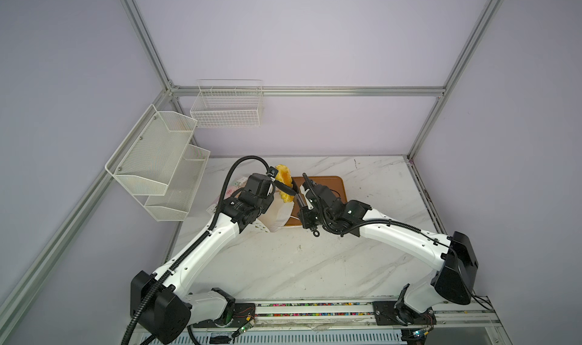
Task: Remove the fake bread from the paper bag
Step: 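Pull the bread out of the bag with the tongs in the right gripper, then lower the yellow roll onto the brown tray and open the tongs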
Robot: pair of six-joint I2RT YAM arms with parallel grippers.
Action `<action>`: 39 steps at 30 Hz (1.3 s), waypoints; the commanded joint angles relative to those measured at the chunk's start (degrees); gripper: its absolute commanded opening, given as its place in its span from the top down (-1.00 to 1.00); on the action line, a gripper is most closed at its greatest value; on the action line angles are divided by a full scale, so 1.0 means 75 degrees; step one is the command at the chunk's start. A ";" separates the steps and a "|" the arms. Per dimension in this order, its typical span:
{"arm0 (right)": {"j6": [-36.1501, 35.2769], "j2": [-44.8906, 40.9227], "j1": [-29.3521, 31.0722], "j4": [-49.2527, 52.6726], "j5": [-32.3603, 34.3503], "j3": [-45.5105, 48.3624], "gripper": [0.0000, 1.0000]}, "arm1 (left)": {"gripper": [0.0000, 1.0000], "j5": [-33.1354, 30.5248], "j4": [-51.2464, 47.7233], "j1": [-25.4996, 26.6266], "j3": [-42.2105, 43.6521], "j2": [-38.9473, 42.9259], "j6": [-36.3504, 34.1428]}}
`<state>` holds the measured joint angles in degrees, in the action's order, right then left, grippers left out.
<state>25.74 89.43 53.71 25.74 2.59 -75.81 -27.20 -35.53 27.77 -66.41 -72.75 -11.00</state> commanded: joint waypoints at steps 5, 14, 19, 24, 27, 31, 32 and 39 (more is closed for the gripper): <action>0.0254 -0.0352 -0.1147 0.0424 0.0082 0.0481 0.65 | 1.00 -0.0007 -0.0097 -0.0151 -0.0590 0.0123 0.0373; -0.0134 0.0376 -0.2048 0.1105 -0.0038 0.0888 0.61 | 1.00 -0.0032 -0.0257 -0.0199 -0.0677 0.0195 0.0328; -0.0299 0.0823 -0.2157 0.1369 -0.0003 0.0734 0.54 | 1.00 -0.0065 -0.0417 -0.0258 -0.0747 0.0328 0.0260; -0.0417 0.1047 -0.2157 0.1545 -0.0146 0.0474 0.29 | 1.00 0.0680 -0.0523 -0.0784 -0.0732 0.0472 0.0614; -0.0465 0.1061 -0.2158 0.1693 -0.0192 0.0302 0.14 | 1.00 0.1202 -0.0425 -0.1042 -0.0664 0.0592 0.0732; -0.0519 0.1039 -0.2158 0.1812 -0.0343 0.0130 -0.03 | 1.00 0.1470 -0.0393 -0.1224 -0.0678 0.0625 0.0770; -0.0525 0.1043 -0.2158 0.1829 -0.0414 0.0115 -0.05 | 1.00 0.1492 -0.0396 -0.1247 -0.0690 0.0614 0.0776; -0.0572 0.1043 -0.2158 0.1906 -0.0822 -0.0017 -0.13 | 1.00 0.1653 -0.0376 -0.1310 -0.0751 0.0557 0.0796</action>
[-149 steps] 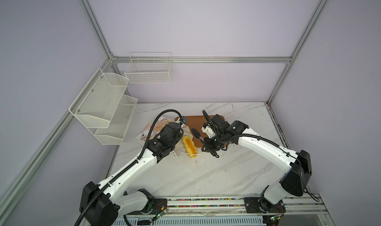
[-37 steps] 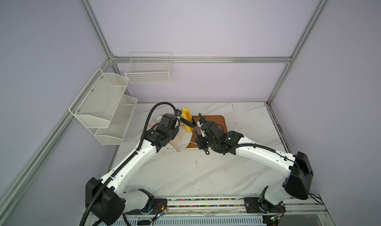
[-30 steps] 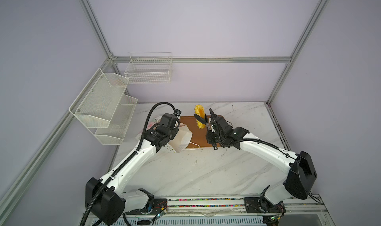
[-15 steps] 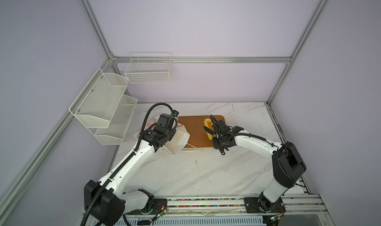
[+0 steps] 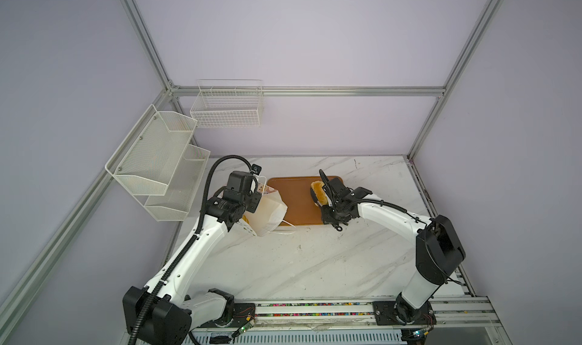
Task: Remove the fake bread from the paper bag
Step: 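Lower the yellow roll onto the brown tray and open the tongs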
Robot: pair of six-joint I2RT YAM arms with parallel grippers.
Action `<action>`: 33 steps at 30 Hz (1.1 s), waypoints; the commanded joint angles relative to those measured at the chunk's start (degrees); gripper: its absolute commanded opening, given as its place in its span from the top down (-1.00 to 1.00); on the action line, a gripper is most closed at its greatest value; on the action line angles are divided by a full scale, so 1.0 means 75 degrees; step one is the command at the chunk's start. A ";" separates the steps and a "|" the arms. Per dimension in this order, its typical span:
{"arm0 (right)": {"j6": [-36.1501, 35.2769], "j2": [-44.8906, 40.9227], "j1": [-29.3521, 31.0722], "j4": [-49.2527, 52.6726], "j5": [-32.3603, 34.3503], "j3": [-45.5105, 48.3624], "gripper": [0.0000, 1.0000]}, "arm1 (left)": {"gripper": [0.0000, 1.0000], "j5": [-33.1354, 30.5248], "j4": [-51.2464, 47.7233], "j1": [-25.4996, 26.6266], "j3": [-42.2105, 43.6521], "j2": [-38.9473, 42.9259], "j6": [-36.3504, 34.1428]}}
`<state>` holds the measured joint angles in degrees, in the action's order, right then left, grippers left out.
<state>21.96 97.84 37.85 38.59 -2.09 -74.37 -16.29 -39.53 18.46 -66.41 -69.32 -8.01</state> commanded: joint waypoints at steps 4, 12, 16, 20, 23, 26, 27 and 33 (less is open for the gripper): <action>-0.0086 -0.0042 -0.0042 0.0217 -0.0284 -0.0244 -0.14 | 1.00 0.0224 0.0152 -0.0082 -0.0753 0.0100 0.0403; -0.0080 -0.0222 -0.0042 0.0314 -0.0261 -0.0487 -0.14 | 1.00 0.0268 0.0161 -0.0106 -0.0754 0.0111 0.0422; -0.0078 -0.0328 -0.0042 0.0334 -0.0346 -0.0596 -0.14 | 1.00 0.0277 0.0151 -0.0106 -0.0726 0.0128 0.0446; -0.0112 -0.0389 -0.0093 0.0379 -0.0317 -0.0633 -0.11 | 1.00 0.0295 0.0147 -0.0106 -0.0681 0.0137 0.0435; -0.0159 -0.0480 -0.0387 0.0433 -0.0258 -0.0509 -0.04 | 1.00 0.0320 0.0138 -0.0106 -0.0684 0.0171 0.0413; -0.0284 -0.0561 -0.0834 0.0441 -0.0340 -0.0267 0.12 | 1.00 0.0337 0.0098 -0.0110 -0.0707 0.0218 0.0380; -0.0333 -0.0568 -0.0949 0.0450 -0.0353 -0.0207 0.16 | 1.00 0.0345 0.0091 -0.0116 -0.0718 0.0247 0.0377; -0.0644 -0.0401 -0.1457 0.0404 -0.0208 0.0195 0.49 | 1.00 0.0400 0.0057 -0.0117 -0.0825 0.0368 0.0272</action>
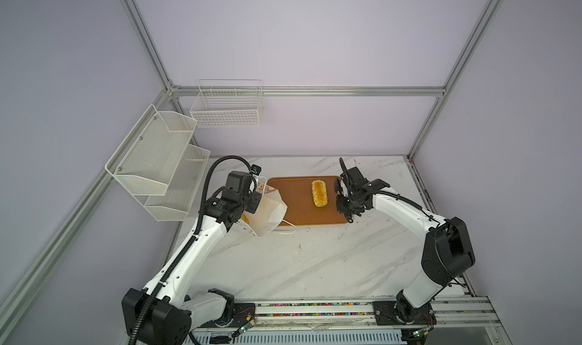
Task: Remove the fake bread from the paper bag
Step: 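Lower the yellow roll onto the brown tray and open the tongs, then lift the open tongs off the roll with the right gripper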
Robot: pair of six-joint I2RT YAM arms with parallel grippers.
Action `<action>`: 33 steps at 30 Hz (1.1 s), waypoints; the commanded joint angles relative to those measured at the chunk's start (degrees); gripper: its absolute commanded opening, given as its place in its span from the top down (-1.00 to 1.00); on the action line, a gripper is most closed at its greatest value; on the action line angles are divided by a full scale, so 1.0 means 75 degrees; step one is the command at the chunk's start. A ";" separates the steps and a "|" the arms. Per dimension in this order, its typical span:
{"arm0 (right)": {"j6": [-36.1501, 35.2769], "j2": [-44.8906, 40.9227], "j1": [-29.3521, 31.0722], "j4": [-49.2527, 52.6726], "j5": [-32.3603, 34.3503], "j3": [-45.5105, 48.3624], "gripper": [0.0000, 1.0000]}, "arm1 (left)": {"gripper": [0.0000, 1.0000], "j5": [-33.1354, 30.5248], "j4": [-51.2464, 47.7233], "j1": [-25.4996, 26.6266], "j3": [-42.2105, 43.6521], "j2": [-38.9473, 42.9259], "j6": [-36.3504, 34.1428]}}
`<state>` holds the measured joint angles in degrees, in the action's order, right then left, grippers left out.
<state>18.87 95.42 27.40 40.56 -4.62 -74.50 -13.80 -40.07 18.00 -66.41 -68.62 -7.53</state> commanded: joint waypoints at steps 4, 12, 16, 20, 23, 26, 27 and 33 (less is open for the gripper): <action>-0.0424 0.0316 -0.0082 -0.0102 -0.0036 0.0275 0.65 | 1.00 0.0062 0.0117 -0.0068 -0.0857 0.0258 0.0137; -0.0302 0.0816 0.0080 -0.0611 -0.0594 0.0277 0.78 | 1.00 0.0071 0.0076 -0.0103 -0.0896 0.0234 0.0082; -0.0279 0.1020 0.0313 -0.0627 -0.0687 0.0109 0.80 | 1.00 0.0064 0.0057 -0.0121 -0.0936 0.0218 0.0076; -0.0225 0.1041 0.0500 -0.0638 -0.0714 -0.0106 0.80 | 1.00 0.0061 0.0047 -0.0126 -0.0930 0.0220 0.0072; -0.0185 0.1012 0.0615 -0.0636 -0.0720 -0.0284 0.80 | 1.00 0.0069 0.0048 -0.0138 -0.0907 0.0202 0.0075; -0.0140 0.1030 0.0737 -0.0679 -0.0763 -0.0444 0.80 | 1.00 0.0062 0.0038 -0.0138 -0.0909 0.0194 0.0070; -0.0129 0.1057 0.0781 -0.0665 -0.0778 -0.0528 0.81 | 1.00 0.0049 0.0037 -0.0155 -0.0915 0.0199 0.0069; -0.0147 0.1416 0.1099 -0.0638 -0.0868 -0.0984 0.81 | 1.00 0.0045 0.0046 -0.0194 -0.0895 0.0214 0.0028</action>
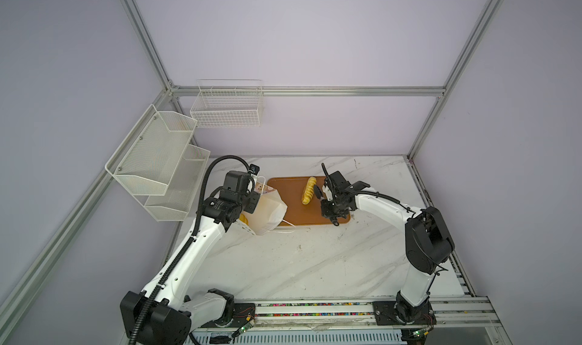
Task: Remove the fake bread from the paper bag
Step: 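Lift the open tongs off the roll with the right gripper, then move the tongs back toward the bag held by the left gripper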
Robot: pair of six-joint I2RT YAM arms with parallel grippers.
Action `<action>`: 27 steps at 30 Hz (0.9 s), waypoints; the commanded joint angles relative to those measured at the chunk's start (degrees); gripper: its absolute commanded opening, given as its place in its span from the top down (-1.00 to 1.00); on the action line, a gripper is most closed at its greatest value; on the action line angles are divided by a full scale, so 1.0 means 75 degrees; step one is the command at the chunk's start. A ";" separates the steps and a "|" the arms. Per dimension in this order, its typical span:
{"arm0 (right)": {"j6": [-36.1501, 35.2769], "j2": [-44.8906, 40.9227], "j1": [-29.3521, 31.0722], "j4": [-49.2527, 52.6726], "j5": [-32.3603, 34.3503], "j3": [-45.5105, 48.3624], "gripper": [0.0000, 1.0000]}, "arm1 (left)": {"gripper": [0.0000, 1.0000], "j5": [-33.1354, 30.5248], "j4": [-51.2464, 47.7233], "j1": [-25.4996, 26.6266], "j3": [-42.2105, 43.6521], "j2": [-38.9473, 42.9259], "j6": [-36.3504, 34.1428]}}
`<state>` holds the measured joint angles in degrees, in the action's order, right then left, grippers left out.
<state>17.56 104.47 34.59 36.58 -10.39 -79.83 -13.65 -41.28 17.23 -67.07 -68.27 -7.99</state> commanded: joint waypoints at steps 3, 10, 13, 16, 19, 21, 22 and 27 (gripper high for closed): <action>0.0021 0.0439 0.0288 -0.0107 -0.0126 -0.0487 0.81 | 1.00 0.0024 0.0178 -0.0124 -0.0808 0.0172 0.0044; 0.0023 0.0562 0.0544 -0.0251 -0.0287 -0.0937 0.81 | 1.00 -0.0013 0.0110 -0.0188 -0.0825 0.0255 -0.0030; 0.0115 0.0356 0.0568 -0.0455 -0.0448 -0.1036 0.78 | 1.00 0.0129 0.0127 -0.0200 -0.0791 0.0302 -0.0166; 0.0196 0.0154 0.0568 -0.0449 -0.0440 -0.1103 0.78 | 1.00 0.0234 0.0178 -0.0200 -0.0720 0.0343 -0.0269; 0.0223 -0.0057 0.0568 -0.0292 -0.0310 -0.1075 0.78 | 1.00 0.0342 0.0210 -0.0200 -0.0707 0.0367 -0.0361; 0.0244 -0.0251 0.0594 -0.0198 -0.0205 -0.0997 0.78 | 1.00 0.0406 0.0210 -0.0200 -0.0699 0.0372 -0.0436; 0.0241 -0.0376 0.0634 -0.0125 -0.0117 -0.0975 0.77 | 1.00 0.0437 0.0209 -0.0200 -0.0713 0.0382 -0.0471; 0.0312 -0.1077 0.1095 0.0161 0.0306 -0.0773 0.75 | 1.00 0.0621 0.0216 -0.0201 -0.0726 0.0428 -0.0649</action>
<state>19.07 100.99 40.36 36.21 -10.22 -86.13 -10.79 -41.45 16.12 -67.07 -67.16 -10.92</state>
